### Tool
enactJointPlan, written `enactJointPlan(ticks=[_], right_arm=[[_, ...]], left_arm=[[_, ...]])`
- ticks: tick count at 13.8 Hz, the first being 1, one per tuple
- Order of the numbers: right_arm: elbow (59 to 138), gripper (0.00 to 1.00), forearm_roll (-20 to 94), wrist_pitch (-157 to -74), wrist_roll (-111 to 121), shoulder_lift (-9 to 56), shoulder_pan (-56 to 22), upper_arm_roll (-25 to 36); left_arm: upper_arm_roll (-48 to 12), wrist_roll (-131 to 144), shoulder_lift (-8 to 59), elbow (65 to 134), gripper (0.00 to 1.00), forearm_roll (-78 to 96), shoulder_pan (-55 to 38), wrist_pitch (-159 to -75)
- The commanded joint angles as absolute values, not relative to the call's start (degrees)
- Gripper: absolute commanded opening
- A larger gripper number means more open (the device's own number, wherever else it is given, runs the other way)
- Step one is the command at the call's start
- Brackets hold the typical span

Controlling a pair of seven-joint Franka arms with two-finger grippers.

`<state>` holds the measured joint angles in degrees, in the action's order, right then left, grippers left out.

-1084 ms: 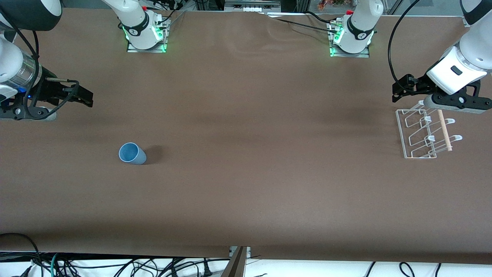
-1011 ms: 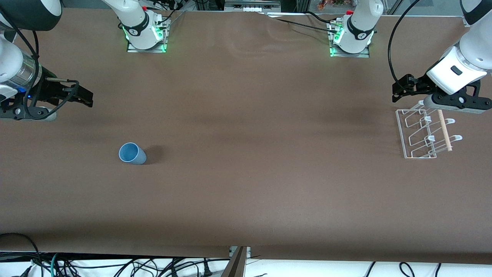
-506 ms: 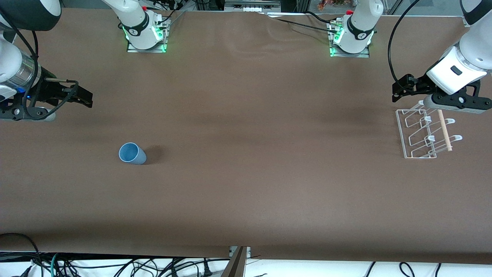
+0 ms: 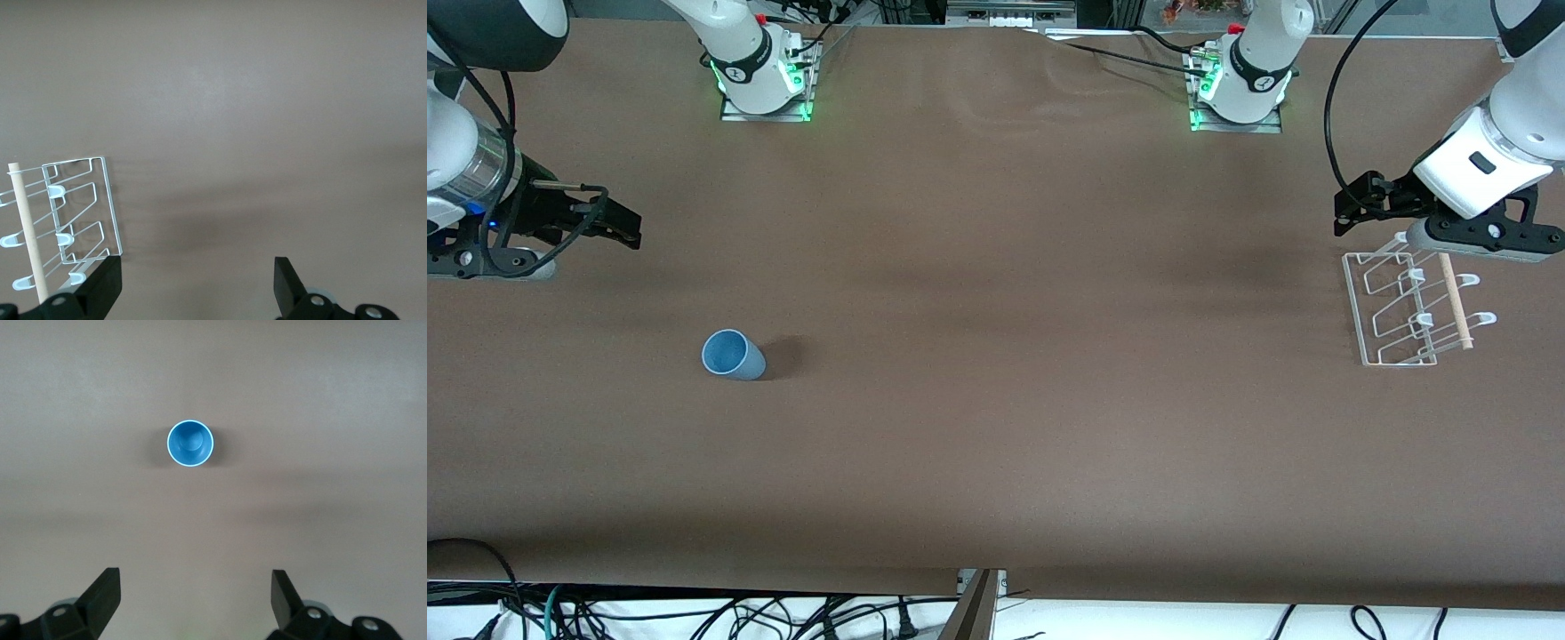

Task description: Transfer cup to left arm and place on rack

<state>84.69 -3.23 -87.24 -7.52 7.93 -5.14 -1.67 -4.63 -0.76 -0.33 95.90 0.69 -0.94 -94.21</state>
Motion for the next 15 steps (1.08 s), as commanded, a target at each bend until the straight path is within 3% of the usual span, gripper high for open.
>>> enactJointPlan(ticks=[1, 9, 15], right_arm=[[82.79, 1.0, -2.37, -86.4, -6.24, 8.7, -4.48, -1.85], [82.79, 1.0, -2.46, -86.48, -6.33, 8.96, -4.39, -1.85], [82.88, 1.0, -3.16, -89.47, -6.68, 14.57, -3.25, -1.49]], left_arm=[[-4.83, -0.44, 0.26, 94.31, 1.0, 1.67, -0.53, -92.9], [-4.83, -0.53, 0.26, 94.31, 1.0, 1.67, -0.53, -92.55], [-4.83, -0.53, 0.26, 94.31, 1.0, 1.67, -0.53, -92.55]])
